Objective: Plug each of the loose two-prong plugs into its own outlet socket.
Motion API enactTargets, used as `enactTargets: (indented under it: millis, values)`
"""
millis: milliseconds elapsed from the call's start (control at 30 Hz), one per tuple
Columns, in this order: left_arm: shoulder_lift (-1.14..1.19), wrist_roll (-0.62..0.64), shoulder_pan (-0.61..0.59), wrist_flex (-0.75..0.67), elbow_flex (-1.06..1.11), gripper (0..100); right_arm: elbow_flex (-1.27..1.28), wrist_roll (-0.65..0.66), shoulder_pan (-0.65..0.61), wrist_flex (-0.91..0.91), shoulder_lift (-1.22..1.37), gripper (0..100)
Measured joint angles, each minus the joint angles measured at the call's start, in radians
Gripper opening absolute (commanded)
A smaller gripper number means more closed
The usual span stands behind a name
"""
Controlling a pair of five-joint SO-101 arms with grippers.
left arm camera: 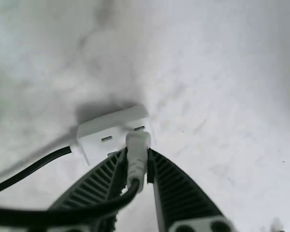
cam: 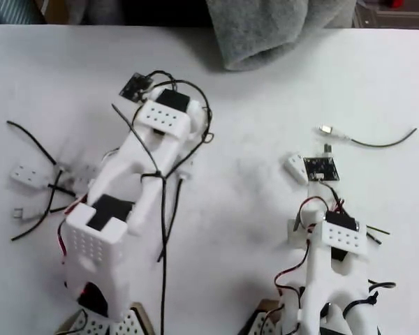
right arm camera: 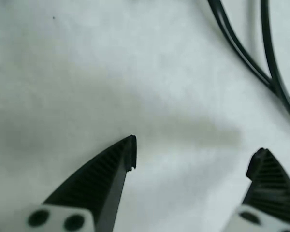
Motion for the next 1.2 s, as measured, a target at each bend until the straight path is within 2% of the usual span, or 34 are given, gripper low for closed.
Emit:
enactTargets:
  millis: [500,667,900,1200]
  values:
    - [0.025,0.000,-0.023,-0.035,-0.003,2,0.000,0.000,0.000,0.000,0.000,36.1]
    - [0.114,0.028,-0.023,-0.048,-0.098,2,0.000,0.000,0.000,0.000,0.000,36.1]
    - [0.209,0.043,-0.009,0.135,-0.279,2,0.000,0.000,0.000,0.000,0.000,36.1]
    - [0.236,0.043,0.002,0.334,-0.387,2,0.000,0.000,0.000,-0.002,0.000,36.1]
